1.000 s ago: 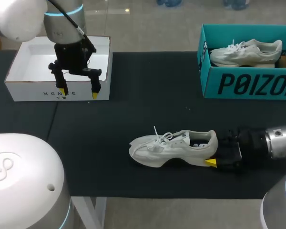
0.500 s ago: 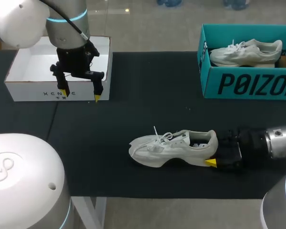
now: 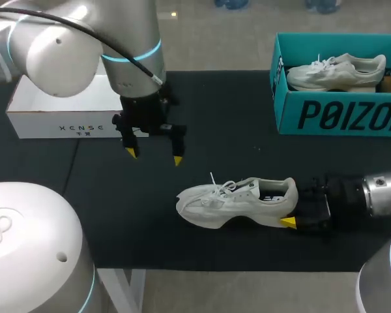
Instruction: Take the shoe out of the shoebox, open the shoe tongue, remove and reinsert the insole, then place the shoe into the shoebox
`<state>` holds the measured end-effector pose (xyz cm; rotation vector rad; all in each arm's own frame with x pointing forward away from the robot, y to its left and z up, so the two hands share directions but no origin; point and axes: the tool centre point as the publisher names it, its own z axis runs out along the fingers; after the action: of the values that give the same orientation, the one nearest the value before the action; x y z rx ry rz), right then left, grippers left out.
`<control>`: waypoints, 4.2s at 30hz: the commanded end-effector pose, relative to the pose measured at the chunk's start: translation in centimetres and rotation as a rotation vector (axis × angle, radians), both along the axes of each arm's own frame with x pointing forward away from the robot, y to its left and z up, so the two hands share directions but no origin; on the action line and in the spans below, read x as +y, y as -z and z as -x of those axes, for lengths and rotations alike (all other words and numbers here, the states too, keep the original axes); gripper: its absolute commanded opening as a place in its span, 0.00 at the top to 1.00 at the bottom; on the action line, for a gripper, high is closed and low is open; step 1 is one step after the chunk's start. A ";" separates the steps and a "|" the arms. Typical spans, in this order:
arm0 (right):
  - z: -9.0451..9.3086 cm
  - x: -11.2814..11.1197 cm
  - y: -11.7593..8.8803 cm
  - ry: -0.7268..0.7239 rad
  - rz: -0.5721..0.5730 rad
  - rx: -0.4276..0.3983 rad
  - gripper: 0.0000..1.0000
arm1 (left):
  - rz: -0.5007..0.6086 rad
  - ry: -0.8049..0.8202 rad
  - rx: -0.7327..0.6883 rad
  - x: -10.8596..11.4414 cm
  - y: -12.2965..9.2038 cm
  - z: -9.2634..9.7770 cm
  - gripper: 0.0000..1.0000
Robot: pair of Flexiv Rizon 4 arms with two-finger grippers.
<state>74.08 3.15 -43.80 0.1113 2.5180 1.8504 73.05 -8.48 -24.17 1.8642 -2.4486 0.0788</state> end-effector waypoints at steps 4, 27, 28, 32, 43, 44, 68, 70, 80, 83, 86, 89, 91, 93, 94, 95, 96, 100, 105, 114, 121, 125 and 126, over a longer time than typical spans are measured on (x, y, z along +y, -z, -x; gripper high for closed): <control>0.3 0.2 0.3 0.003 0.003 0.000 1.00 | -0.007 0.001 -0.004 -8.4 0.1 2.5 0.00; 0.3 0.2 0.3 0.003 0.003 0.000 1.00 | -0.267 -0.033 -0.036 -22.6 5.5 2.6 0.00; 0.3 0.2 0.3 0.003 0.003 0.000 1.00 | -0.276 -0.035 -0.038 -22.8 5.6 2.6 0.00; 0.3 0.2 0.3 0.003 0.003 0.000 1.00 | -0.315 -0.069 -0.039 -23.1 6.6 2.5 0.00; 0.3 0.2 0.3 0.003 0.003 0.000 1.00 | -0.348 -0.132 -0.031 -21.4 8.0 1.6 0.00; 0.3 0.2 0.3 0.003 0.003 0.000 1.00 | -0.349 -0.137 -0.030 -21.2 8.1 1.5 0.00; 0.3 0.2 0.3 0.003 0.003 0.000 1.00 | -0.375 -0.242 -0.036 -18.3 10.2 0.2 0.00; 0.3 0.2 0.3 0.003 0.003 0.000 1.00 | -0.381 -0.243 -0.040 -18.3 10.4 0.2 0.20; 0.3 0.2 0.3 0.003 0.003 0.000 1.00 | -0.381 -0.233 -0.059 -18.2 9.2 0.8 1.00; 0.3 0.2 0.3 0.003 0.003 0.000 1.00 | -0.374 -0.226 -0.071 -17.8 8.4 0.9 1.00; 0.3 0.2 0.3 0.003 0.003 0.000 1.00 | -0.359 -0.236 -0.077 -16.8 7.4 0.5 1.00; 0.3 0.2 0.3 0.003 0.003 0.000 1.00 | -0.344 -0.259 -0.076 -15.6 6.8 -0.1 1.00; 0.3 0.2 0.3 0.003 0.003 0.000 1.00 | -0.335 -0.276 -0.068 -14.4 6.5 -0.4 1.00; 0.3 0.2 0.3 0.003 0.003 0.000 1.00 | -0.324 -0.294 -0.062 -13.4 6.2 -0.7 1.00; 0.3 0.2 0.3 0.003 0.003 0.000 1.00 | -0.321 -0.299 -0.060 -12.9 6.1 -0.8 1.00; 0.3 0.2 0.3 0.003 0.003 0.000 1.00 | -0.317 -0.303 -0.058 -12.5 6.1 -0.9 1.00; 0.3 0.2 0.3 0.003 0.003 0.000 1.00 | -0.314 -0.303 -0.051 -12.2 6.1 -0.9 1.00; 0.3 0.2 0.3 0.003 0.003 0.000 1.00 | -0.298 -0.301 -0.014 -11.5 6.4 -0.9 1.00; 0.3 0.2 0.3 0.003 0.003 0.000 1.00 | -0.269 -0.267 0.037 -11.8 6.7 -0.1 0.64; 0.3 0.2 0.3 0.003 0.003 0.000 1.00 | -0.226 -0.218 0.108 -12.7 7.6 1.3 0.63; 0.3 0.2 0.3 0.003 0.003 0.000 1.00 | -0.213 -0.205 0.131 -12.6 7.6 1.5 1.00; 0.3 0.2 0.3 0.003 0.003 0.000 1.00 | -0.209 -0.215 0.130 -11.4 7.4 1.2 1.00; 0.3 0.2 0.3 0.003 0.003 0.000 1.00 | -0.209 -0.220 0.133 -11.1 7.5 1.1 1.00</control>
<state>74.08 3.20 -43.78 0.1117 2.5175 1.8496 71.89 -20.75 -31.83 2.1439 -2.2432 -0.3157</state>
